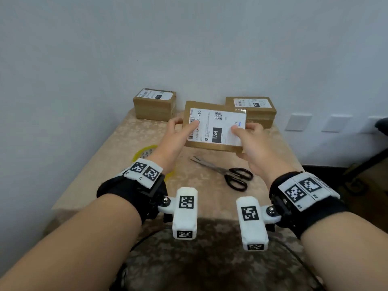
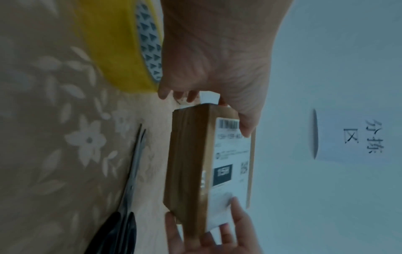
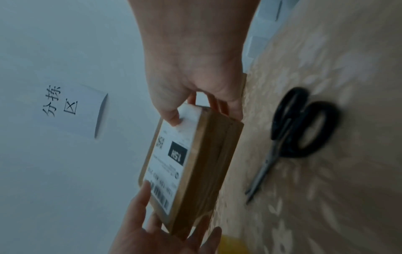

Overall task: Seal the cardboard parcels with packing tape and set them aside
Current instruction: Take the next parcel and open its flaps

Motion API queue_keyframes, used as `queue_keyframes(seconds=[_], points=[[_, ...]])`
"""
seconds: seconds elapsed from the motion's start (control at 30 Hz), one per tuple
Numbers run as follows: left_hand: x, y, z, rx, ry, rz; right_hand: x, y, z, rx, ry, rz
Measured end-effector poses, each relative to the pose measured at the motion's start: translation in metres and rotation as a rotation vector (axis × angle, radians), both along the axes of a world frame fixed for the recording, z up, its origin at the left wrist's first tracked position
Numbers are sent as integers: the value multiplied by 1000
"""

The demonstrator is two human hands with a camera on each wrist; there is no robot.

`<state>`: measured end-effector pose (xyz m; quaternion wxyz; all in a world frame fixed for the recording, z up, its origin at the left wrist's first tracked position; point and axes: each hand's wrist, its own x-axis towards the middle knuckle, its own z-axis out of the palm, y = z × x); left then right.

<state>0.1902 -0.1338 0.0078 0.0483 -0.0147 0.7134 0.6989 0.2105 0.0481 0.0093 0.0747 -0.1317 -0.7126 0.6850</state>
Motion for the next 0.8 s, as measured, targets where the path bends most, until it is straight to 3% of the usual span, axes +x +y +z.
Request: queue_keyframes(seconds=[0.2,0.4,0.57,0.8], points=[[27,-16,-6,-150,43,6,33,-3,-9,-44,-62,95],[27,-43,-6,-216,38,-124,38,-7,-22,115,-184,466],[18,-40,-24,-183,96,-52,25,-8,-23,192,-94,451],[17,-16,-41,-455,200,-207,24,23,-20,39,-123,372]])
